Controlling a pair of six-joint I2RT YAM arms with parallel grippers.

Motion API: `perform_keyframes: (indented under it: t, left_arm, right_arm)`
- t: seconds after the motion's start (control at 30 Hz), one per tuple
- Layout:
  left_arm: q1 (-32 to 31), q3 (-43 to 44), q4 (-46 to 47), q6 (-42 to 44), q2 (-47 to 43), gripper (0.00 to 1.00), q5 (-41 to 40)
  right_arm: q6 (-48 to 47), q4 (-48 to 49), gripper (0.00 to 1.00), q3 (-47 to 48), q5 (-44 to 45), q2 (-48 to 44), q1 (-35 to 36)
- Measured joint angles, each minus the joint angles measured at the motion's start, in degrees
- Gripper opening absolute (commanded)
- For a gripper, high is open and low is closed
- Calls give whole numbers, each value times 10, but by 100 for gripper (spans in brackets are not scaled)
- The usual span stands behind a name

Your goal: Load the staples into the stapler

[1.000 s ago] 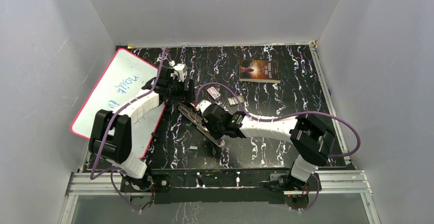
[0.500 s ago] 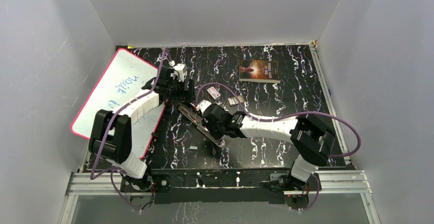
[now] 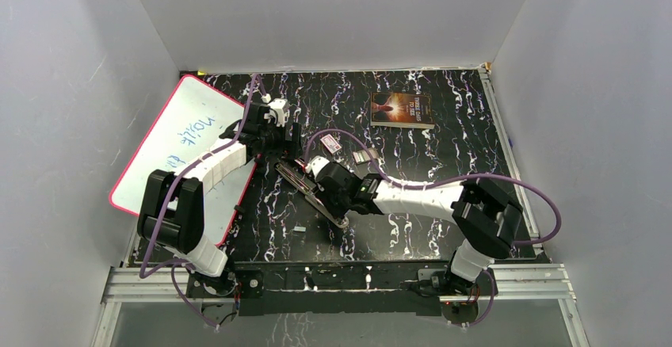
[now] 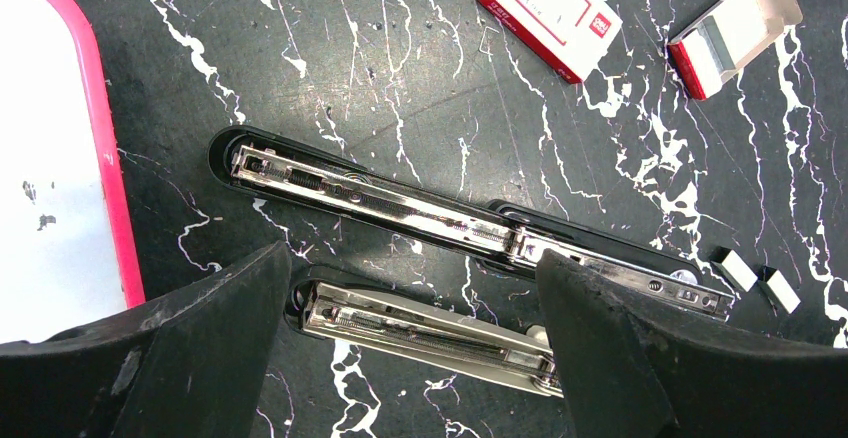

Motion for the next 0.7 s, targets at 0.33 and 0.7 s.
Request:
perform_keyframes:
  t: [0.33, 0.7]
  left_arm:
    - [0, 0, 0, 0, 0, 92, 0]
    - [0, 0, 0, 0, 0, 92, 0]
  right_arm:
    - [0, 46, 34, -10, 19, -42, -2]
    - [-3, 66, 37, -8, 5, 1, -24]
